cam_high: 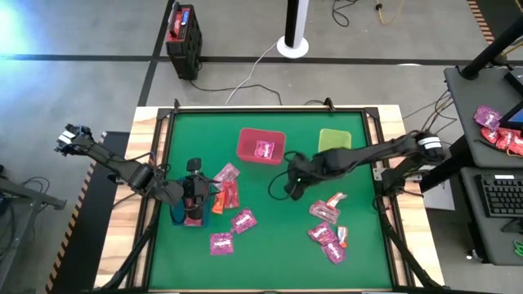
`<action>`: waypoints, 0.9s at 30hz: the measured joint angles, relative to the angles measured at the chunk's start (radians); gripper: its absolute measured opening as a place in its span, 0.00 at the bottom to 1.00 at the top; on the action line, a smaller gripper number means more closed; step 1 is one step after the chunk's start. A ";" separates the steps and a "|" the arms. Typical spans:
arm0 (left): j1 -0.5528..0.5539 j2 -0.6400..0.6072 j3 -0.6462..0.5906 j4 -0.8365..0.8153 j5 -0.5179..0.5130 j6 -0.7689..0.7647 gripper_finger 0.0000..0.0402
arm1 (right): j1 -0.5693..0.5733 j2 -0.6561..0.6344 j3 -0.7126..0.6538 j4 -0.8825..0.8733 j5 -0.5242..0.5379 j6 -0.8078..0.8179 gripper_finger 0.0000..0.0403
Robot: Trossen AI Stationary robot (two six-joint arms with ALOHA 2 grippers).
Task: Sort candy by brand, put in halloween buckets
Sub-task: Put the orange chocolate into the yellow bin, then put the red candy into the blue bin
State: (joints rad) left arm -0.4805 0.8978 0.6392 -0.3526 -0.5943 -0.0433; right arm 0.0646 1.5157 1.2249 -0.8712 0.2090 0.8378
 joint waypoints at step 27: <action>0.000 0.000 0.000 0.022 0.000 -0.075 0.31 | -0.386 -0.074 -0.073 -0.339 0.207 0.016 0.49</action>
State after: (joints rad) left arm -0.4808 0.8978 0.6394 -0.3309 -0.5941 -0.1181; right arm -0.3212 1.4418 1.1522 -1.2097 0.4162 0.8542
